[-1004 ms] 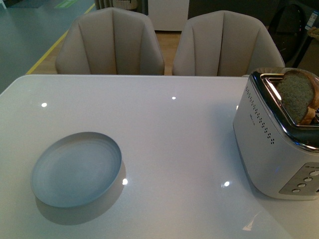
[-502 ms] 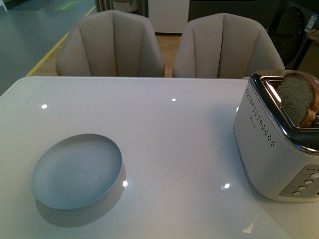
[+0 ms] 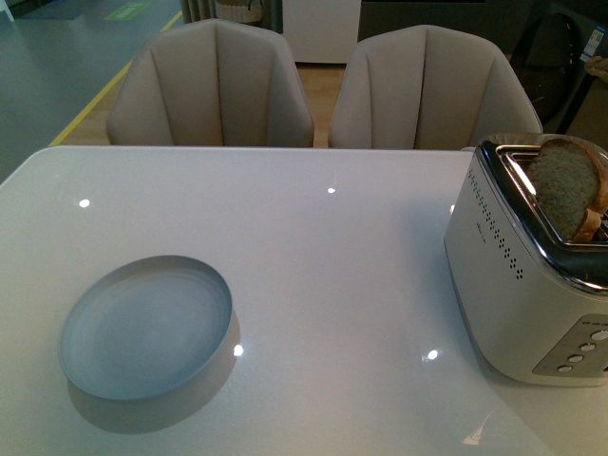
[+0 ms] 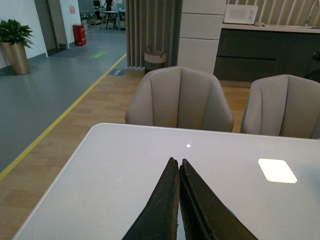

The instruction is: Left arm holds plate, right arm toasts bread

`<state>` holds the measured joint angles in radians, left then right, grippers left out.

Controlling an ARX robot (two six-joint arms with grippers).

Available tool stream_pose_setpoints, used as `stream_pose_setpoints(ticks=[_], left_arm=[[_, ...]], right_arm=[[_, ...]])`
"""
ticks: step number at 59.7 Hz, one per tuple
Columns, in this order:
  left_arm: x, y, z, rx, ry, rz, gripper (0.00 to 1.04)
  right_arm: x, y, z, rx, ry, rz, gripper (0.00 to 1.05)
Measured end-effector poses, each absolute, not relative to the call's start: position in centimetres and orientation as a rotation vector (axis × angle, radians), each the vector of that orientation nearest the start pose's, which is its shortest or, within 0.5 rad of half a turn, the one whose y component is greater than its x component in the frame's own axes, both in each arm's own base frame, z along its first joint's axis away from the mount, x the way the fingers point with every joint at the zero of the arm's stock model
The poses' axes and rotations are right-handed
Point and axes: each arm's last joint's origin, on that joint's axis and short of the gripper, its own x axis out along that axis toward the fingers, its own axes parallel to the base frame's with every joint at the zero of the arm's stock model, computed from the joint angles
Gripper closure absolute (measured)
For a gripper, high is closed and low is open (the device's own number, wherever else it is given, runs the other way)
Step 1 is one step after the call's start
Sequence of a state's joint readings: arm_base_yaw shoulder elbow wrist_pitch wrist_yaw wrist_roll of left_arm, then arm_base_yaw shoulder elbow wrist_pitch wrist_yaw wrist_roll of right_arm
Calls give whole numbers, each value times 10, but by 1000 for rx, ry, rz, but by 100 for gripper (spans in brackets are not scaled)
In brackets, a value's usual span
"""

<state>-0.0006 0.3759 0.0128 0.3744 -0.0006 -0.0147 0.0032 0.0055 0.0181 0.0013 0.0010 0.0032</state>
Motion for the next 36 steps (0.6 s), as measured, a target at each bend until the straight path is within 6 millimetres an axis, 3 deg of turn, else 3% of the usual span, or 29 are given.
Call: stream_pose_setpoints(ticks=[36], left_arm=[[103,0,167,-14,17,-1,102]], right_arm=[[97,0,169,3,-14,3,9]])
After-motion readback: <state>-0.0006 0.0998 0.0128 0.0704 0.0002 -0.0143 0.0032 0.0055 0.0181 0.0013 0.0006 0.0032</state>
